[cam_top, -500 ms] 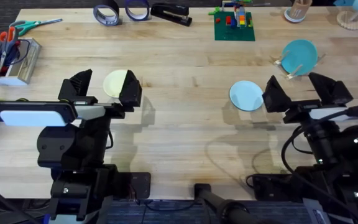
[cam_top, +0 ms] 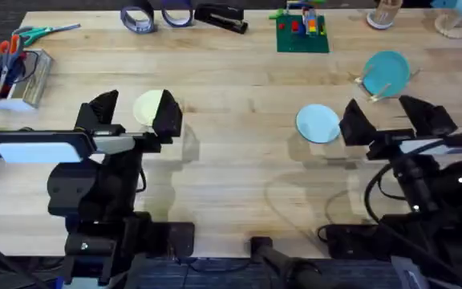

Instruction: Pick up the plates from the table one by one and place each into a slot on the dish rack.

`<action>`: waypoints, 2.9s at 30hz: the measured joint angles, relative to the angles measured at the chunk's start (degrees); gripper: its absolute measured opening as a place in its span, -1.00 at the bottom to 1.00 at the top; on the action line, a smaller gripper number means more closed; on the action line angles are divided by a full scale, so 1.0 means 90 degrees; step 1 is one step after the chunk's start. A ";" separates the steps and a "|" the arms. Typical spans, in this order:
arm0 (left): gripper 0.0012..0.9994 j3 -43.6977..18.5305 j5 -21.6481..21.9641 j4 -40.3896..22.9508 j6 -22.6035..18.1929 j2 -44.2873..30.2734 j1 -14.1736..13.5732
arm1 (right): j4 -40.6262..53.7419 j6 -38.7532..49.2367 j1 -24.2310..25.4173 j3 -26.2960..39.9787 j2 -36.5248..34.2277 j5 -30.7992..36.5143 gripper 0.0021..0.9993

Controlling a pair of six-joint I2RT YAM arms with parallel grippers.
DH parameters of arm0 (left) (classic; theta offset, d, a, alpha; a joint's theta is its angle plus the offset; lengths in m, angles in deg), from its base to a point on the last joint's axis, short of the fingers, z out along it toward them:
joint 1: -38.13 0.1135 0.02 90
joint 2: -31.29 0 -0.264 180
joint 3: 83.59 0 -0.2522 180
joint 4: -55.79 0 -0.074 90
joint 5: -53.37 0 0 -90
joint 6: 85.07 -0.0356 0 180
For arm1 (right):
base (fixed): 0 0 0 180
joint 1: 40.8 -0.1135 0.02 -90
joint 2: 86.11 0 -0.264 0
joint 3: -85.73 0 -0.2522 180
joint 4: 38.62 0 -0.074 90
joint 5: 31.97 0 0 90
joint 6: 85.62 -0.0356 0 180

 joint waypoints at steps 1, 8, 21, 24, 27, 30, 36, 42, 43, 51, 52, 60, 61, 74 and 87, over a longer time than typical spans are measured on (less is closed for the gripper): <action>0.99 -0.0035 0.0042 -0.0060 0.0033 -0.0002 0.0000 | 0.0235 0.0013 0.0000 0.0123 -0.0030 0.0010 0.99; 0.98 -0.1136 0.0478 -0.0501 0.0141 -0.0743 0.0000 | 0.2152 0.0259 0.0000 0.1777 -0.1189 0.0177 0.99; 0.98 -0.4599 0.0508 -0.2055 0.0171 -0.4309 0.0000 | 0.4092 0.0379 -0.0102 0.6164 -0.4834 0.0134 0.99; 0.98 -0.5518 0.0402 -0.2604 0.0170 -0.5033 0.0000 | 0.4348 0.0376 -0.0147 0.6862 -0.5433 -0.0022 0.99; 0.98 -0.6366 0.0367 -0.3372 0.0171 -0.5575 0.0000 | 0.4665 0.0375 -0.0155 0.7399 -0.5863 -0.0236 0.99; 0.98 -0.7188 0.0347 -0.4256 0.0171 -0.6085 0.0000 | 0.5047 0.0339 -0.0155 0.7779 -0.6186 -0.0386 0.99; 0.99 -0.8240 0.0341 -0.5761 0.0169 -0.6950 0.0000 | 0.5551 0.0101 -0.0155 0.7997 -0.6493 -0.0501 0.99; 0.99 -0.8490 0.0279 -0.6277 0.0169 -0.7408 0.0000 | 0.5570 -0.0015 -0.0155 0.8001 -0.6503 -0.0528 0.99; 0.99 -0.8490 0.0259 -0.6322 0.0169 -0.7416 0.0000 | 0.5572 -0.0015 -0.0155 0.8001 -0.6503 -0.0535 0.99; 0.99 -0.8497 0.0121 -0.6423 0.0169 -0.7414 0.0000 | 0.5521 -0.0024 -0.0155 0.8001 -0.6503 -0.0542 0.99; 0.99 -0.8497 0.0101 -0.6451 0.0169 -0.7414 0.0000 | 0.5500 -0.0035 -0.0155 0.8001 -0.6503 -0.0542 0.99; 0.98 -0.8499 0.0065 -0.6440 -0.0193 -0.7417 0.0007 | 0.5414 -0.0039 -0.0155 0.8001 -0.6503 -0.0542 0.99; 0.98 -0.8502 0.0055 -0.6439 -0.0258 -0.7417 0.0028 | 0.5414 -0.0039 -0.0155 0.8001 -0.6503 -0.0542 0.99; 0.38 -0.8565 -0.3304 -0.6398 -0.1561 -0.8879 0.3243 | 0.5407 -0.0039 -0.0155 0.8001 -0.6503 -0.0542 0.99; -0.92 -0.8565 -0.3780 -0.6783 -0.1749 -1.0012 0.3245 | 0.5407 -0.0039 -0.0155 0.8001 -0.6503 -0.0542 0.99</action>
